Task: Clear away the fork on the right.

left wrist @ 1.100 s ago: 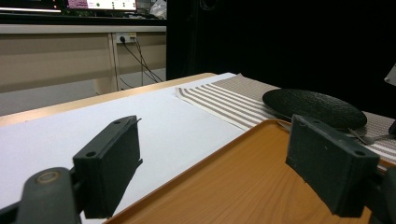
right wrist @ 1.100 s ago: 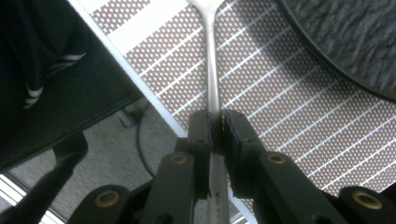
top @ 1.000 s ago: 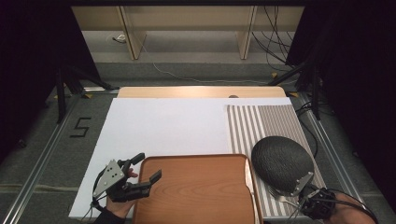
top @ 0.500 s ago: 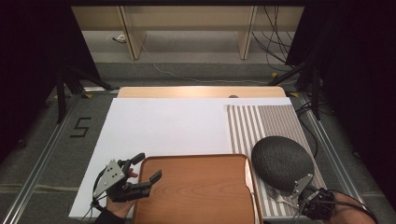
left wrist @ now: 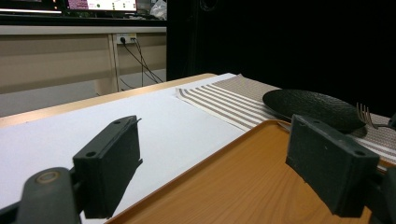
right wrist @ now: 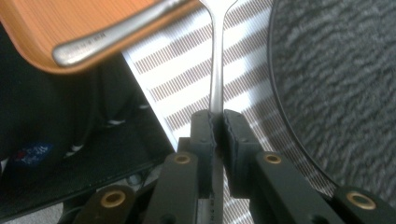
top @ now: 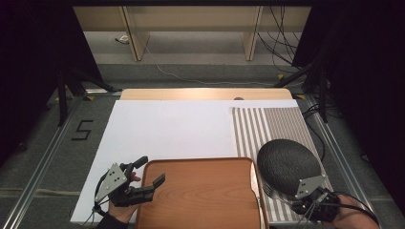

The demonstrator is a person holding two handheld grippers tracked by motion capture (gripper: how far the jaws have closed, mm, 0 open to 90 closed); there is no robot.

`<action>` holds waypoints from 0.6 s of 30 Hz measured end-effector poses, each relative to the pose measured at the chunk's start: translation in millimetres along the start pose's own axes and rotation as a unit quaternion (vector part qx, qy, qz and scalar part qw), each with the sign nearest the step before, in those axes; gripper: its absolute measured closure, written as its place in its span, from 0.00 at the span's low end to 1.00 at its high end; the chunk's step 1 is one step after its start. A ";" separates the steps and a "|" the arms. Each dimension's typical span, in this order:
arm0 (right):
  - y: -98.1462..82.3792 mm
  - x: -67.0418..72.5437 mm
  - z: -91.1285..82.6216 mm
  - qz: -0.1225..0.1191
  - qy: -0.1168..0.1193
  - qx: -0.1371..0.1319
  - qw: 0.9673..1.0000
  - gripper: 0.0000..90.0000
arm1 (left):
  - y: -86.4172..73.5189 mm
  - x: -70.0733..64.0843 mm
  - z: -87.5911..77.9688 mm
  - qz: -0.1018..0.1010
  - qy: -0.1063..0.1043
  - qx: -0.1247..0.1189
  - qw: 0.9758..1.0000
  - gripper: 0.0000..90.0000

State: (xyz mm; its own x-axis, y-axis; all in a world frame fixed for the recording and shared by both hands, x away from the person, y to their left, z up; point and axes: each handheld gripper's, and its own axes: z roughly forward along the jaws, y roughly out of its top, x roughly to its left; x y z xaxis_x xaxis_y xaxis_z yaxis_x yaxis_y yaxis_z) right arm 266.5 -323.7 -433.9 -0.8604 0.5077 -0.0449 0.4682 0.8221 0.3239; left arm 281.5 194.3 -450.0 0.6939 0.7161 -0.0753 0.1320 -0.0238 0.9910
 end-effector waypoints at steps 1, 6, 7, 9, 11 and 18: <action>1.5 1.2 0.4 0.001 0.001 -0.002 1.000 0.93 | 0.0 0.1 0.0 0.000 0.000 0.000 1.000 0.19; 7.4 3.2 0.5 0.006 0.009 -0.036 0.999 0.93 | 0.0 0.2 0.1 -0.001 0.000 0.000 1.000 0.19; 9.0 3.5 0.9 0.007 0.011 -0.046 0.999 0.93 | 0.1 0.2 0.0 -0.001 0.000 0.000 1.000 0.19; 11.7 3.9 1.3 0.013 0.019 -0.060 0.998 0.93 | 0.1 0.2 -0.1 -0.001 0.000 -0.001 1.000 0.19; 15.4 4.9 2.3 0.021 0.031 -0.080 0.996 0.93 | 0.1 0.2 -0.1 0.000 0.000 -0.001 1.000 0.19; 26.4 6.9 9.5 0.052 0.071 -0.120 0.989 0.93 | 0.2 0.4 -0.5 0.000 0.000 -0.002 1.000 0.19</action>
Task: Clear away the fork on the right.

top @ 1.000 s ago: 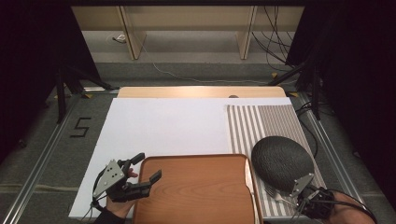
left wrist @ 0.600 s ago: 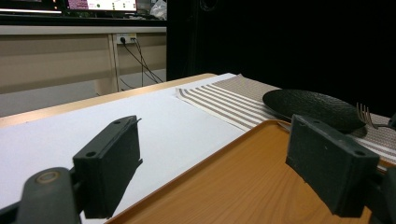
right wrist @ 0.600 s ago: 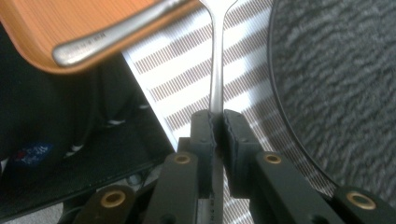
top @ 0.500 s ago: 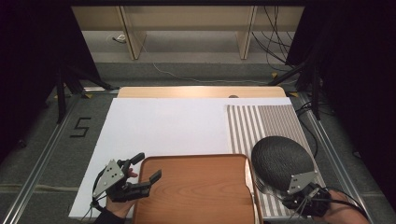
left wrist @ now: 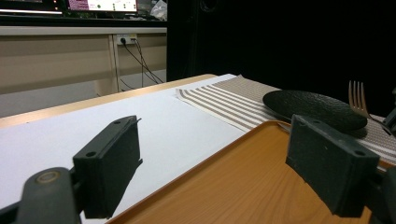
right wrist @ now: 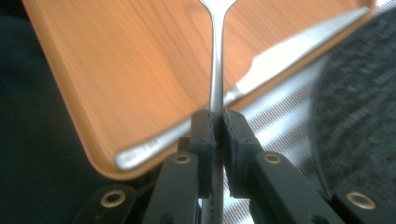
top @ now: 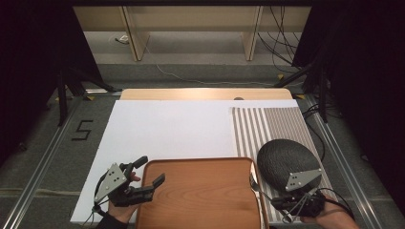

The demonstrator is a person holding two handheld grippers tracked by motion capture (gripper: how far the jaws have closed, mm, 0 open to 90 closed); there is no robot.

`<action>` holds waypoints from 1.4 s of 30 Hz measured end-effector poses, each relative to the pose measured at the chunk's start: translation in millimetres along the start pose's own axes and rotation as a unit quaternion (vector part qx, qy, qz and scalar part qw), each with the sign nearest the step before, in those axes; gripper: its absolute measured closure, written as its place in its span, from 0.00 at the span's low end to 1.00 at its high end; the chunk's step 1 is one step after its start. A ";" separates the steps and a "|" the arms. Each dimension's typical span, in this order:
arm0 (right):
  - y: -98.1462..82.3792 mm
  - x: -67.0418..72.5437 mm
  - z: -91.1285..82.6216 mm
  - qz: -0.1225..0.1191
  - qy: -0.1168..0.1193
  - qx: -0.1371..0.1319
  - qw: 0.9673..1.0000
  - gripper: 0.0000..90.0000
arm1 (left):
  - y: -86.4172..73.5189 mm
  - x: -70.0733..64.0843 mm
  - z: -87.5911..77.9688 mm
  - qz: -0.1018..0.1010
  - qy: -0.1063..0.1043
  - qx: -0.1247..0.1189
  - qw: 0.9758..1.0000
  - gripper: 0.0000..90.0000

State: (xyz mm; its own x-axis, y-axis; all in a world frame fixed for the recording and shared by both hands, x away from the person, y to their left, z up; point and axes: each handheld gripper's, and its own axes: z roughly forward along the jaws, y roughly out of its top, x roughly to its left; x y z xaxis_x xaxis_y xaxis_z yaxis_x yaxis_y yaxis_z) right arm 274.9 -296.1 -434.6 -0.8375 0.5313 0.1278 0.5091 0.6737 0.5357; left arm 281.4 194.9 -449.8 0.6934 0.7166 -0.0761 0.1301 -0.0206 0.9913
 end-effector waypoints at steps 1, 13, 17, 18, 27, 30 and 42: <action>1.0 0.4 2.4 0.001 0.007 -0.006 1.000 0.93 | 0.0 -0.1 -0.1 0.000 0.000 0.000 1.000 0.19; 20.1 12.0 15.7 0.039 0.048 -0.058 0.996 0.93 | 0.0 -0.2 0.1 0.000 0.000 0.000 1.000 0.19; 26.3 17.5 19.2 0.046 0.053 -0.063 0.996 0.93 | 0.1 -0.3 -0.2 0.001 0.000 0.000 1.000 0.19; 27.9 19.1 20.3 0.049 0.055 -0.065 0.995 0.93 | 0.1 -0.2 -0.2 0.001 0.000 0.000 1.000 0.19; 41.7 36.1 33.4 0.033 0.070 -0.050 0.996 0.93 | 0.1 -0.4 -0.1 0.001 0.000 0.000 1.000 0.19; 44.8 39.6 38.8 0.028 0.077 -0.042 0.996 0.93 | 0.0 -0.2 0.1 0.001 0.000 0.000 1.000 0.19; 53.9 48.3 58.9 0.013 0.071 0.009 0.997 0.93 | 0.0 -0.5 0.2 0.001 -0.002 0.000 1.000 0.19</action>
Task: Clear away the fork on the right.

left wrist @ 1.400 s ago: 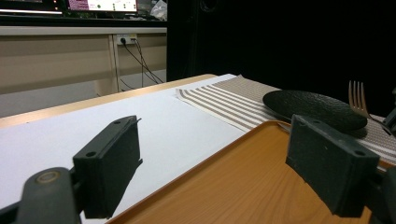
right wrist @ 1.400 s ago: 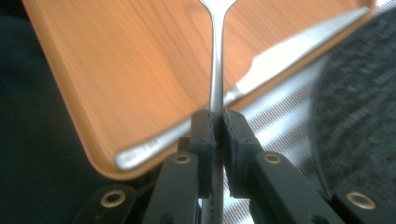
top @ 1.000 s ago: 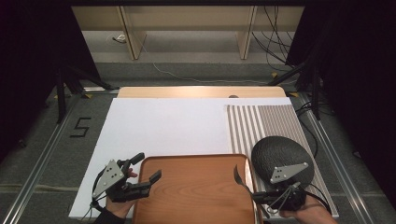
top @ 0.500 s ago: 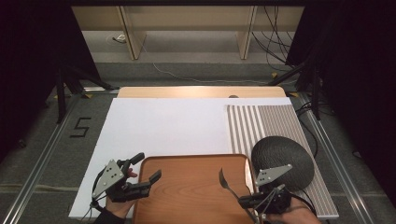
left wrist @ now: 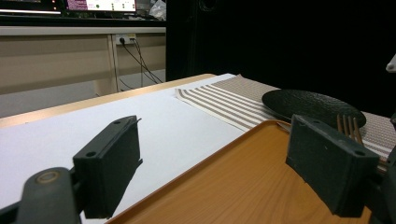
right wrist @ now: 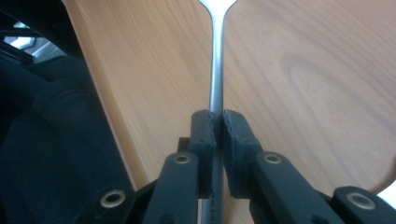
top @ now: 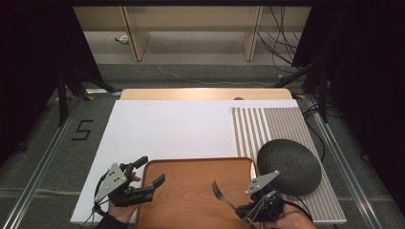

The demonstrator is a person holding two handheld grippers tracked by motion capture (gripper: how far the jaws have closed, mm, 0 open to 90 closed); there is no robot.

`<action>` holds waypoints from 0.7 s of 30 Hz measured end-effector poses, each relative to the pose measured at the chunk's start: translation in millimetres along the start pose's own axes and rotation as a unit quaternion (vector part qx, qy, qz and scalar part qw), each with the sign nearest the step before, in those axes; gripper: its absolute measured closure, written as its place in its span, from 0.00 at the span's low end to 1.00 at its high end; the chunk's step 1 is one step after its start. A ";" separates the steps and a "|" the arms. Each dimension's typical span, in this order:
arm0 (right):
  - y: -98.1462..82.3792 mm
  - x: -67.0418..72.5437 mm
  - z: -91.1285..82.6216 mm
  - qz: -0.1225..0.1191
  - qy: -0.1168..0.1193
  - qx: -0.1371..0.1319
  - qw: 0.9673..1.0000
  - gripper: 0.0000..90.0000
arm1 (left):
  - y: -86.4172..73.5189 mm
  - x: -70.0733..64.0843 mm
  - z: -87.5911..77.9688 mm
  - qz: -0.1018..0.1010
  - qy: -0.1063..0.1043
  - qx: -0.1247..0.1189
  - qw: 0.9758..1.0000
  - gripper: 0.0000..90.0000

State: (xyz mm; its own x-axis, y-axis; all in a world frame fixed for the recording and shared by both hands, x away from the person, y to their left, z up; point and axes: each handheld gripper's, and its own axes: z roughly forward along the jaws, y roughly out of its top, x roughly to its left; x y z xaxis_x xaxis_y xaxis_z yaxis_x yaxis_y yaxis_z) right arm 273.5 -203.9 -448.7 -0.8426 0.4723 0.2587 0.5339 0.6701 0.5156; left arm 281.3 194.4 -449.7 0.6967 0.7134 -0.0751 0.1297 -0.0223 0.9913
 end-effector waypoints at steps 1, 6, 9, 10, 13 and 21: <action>0.4 -0.1 1.4 0.001 0.000 0.006 1.000 0.93 | 0.0 0.1 0.0 0.000 0.000 0.000 1.000 0.19; 2.1 0.3 6.5 0.001 -0.003 0.023 1.000 0.93 | 0.1 0.5 -0.4 -0.001 -0.001 -0.002 1.000 0.19; 4.0 -0.2 10.0 0.001 -0.007 0.038 0.999 0.93 | 0.0 0.0 -0.2 0.000 -0.001 -0.001 1.000 0.19; 4.8 0.0 11.2 0.002 -0.007 0.039 0.999 0.93 | 0.1 0.0 -0.3 0.000 -0.001 -0.001 1.000 0.19; 6.5 -0.5 14.5 0.005 -0.006 0.049 0.999 0.93 | 0.0 0.4 -0.2 0.000 -0.001 0.000 1.000 0.19; 11.1 -0.3 28.4 0.006 -0.010 0.085 0.996 0.93 | 0.1 0.2 -0.4 0.000 -0.001 -0.001 1.000 0.19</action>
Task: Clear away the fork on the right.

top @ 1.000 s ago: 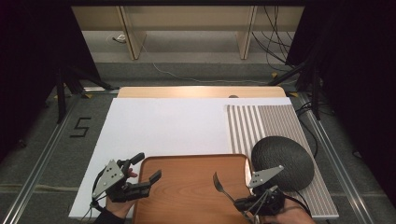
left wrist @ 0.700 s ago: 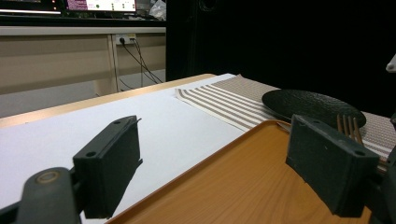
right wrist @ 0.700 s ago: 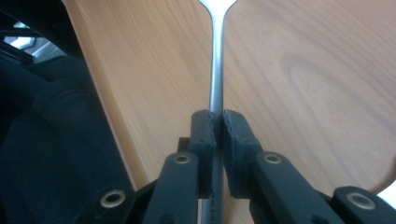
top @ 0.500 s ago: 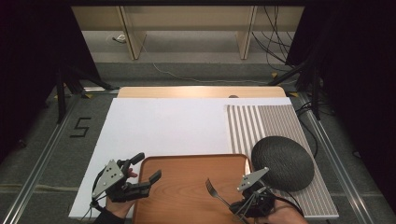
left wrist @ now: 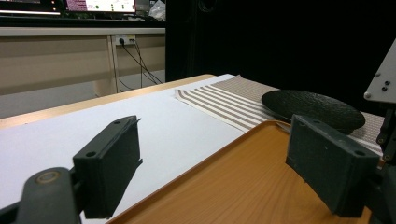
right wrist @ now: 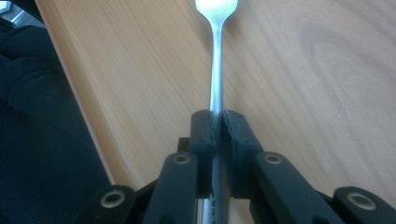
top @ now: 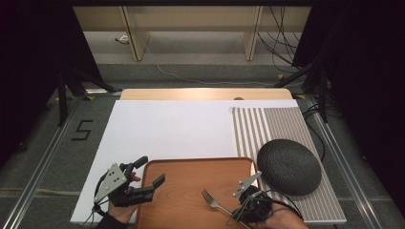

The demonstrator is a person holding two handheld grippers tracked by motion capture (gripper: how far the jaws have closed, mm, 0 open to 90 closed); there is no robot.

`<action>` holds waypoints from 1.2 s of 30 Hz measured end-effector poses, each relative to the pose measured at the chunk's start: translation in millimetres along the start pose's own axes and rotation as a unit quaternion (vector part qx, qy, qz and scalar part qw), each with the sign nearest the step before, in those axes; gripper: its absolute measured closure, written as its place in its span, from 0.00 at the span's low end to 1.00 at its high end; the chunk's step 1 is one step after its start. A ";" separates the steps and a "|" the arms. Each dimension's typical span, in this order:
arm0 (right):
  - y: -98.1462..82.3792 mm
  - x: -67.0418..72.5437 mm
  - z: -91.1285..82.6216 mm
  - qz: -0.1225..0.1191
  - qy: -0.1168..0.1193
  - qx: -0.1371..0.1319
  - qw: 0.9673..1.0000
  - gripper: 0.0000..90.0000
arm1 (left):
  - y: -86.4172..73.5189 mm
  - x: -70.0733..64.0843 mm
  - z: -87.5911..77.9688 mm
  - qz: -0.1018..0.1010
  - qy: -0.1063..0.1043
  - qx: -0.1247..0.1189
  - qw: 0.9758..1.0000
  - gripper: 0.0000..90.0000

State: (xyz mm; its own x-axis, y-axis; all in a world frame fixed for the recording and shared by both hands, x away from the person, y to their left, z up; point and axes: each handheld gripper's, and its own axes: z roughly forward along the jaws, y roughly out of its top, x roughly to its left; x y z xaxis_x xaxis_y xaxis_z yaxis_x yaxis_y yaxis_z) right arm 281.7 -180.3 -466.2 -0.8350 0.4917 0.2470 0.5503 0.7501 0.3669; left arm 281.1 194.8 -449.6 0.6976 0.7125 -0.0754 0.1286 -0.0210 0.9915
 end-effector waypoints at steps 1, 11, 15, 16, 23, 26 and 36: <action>0.3 -0.2 0.8 -0.001 -0.001 0.001 1.000 0.93 | 0.0 0.1 0.0 0.000 0.000 0.000 1.000 0.19; 1.7 1.2 4.8 0.000 -0.017 0.013 1.000 0.93 | -0.1 0.0 0.1 0.000 -0.001 0.001 1.000 0.19; 1.7 1.8 5.1 -0.005 -0.022 0.009 1.000 0.92 | -0.2 0.0 0.4 0.000 -0.002 0.003 1.000 0.19; 2.1 2.9 5.1 -0.004 -0.025 0.011 1.000 0.91 | -0.2 0.0 0.5 -0.001 -0.002 0.003 1.000 0.19; 3.1 9.9 -1.2 -0.021 -0.036 -0.025 0.999 0.64 | -0.1 0.4 0.1 -0.001 -0.002 0.002 1.000 0.19; 4.8 13.5 -4.4 -0.030 -0.061 -0.066 0.996 0.52 | 0.0 0.5 0.1 -0.001 -0.001 0.002 1.000 0.19; 8.0 26.1 -0.5 -0.061 -0.077 -0.145 0.985 0.40 | -0.3 0.3 1.2 -0.002 -0.002 0.003 1.000 0.19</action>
State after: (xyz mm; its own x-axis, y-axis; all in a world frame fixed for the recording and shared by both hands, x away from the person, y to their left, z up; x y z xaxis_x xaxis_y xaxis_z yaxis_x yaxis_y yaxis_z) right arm 264.3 -161.7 -456.4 -0.8740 0.4828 0.0547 0.4046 0.6609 0.6321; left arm 282.1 194.2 -450.0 0.7001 0.7095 -0.0803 0.1357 -0.0217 0.9905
